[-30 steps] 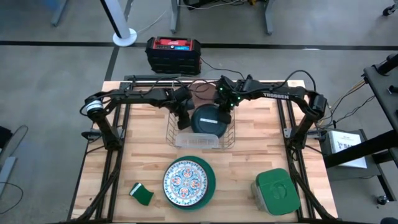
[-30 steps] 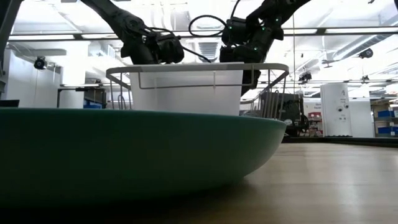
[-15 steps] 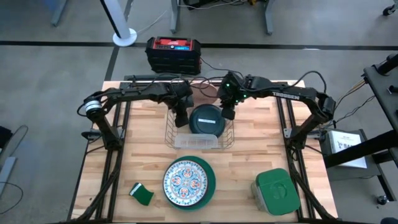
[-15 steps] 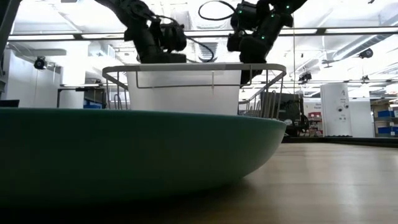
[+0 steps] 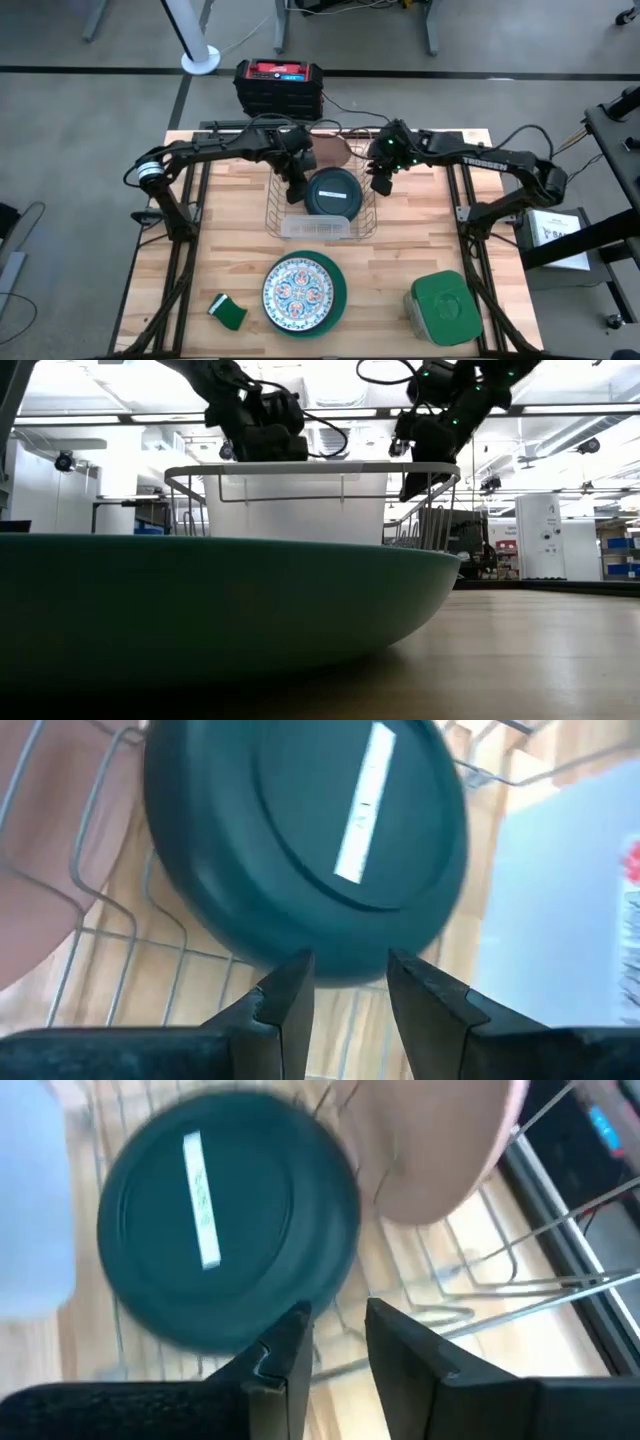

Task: Sort dishes
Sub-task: Put the dark green plate in the dishwasher rack

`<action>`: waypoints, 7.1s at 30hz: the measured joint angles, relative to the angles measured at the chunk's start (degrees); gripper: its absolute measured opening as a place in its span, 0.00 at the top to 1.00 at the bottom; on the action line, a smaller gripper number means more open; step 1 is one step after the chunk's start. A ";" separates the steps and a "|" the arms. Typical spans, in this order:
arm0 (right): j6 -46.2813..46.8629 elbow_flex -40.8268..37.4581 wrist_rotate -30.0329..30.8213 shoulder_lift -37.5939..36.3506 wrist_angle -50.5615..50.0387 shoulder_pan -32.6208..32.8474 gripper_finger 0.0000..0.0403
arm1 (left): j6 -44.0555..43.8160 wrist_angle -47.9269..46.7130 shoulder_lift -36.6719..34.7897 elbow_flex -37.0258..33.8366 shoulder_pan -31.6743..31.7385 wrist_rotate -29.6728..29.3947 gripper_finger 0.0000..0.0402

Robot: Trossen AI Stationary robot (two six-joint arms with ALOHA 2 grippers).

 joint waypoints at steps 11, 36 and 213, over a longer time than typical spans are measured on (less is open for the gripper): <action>1.06 -9.10 -0.31 0.32 14.76 0.64 0.98 | -4.59 5.81 0.47 -2.84 0.31 -6.60 0.71; 0.39 -9.08 -0.46 0.54 14.37 0.64 0.99 | -7.60 7.69 0.47 -3.14 2.34 -8.68 0.41; -3.79 21.96 -15.07 24.14 -17.59 -7.31 0.47 | -6.28 18.76 5.80 -3.59 0.66 -10.84 0.42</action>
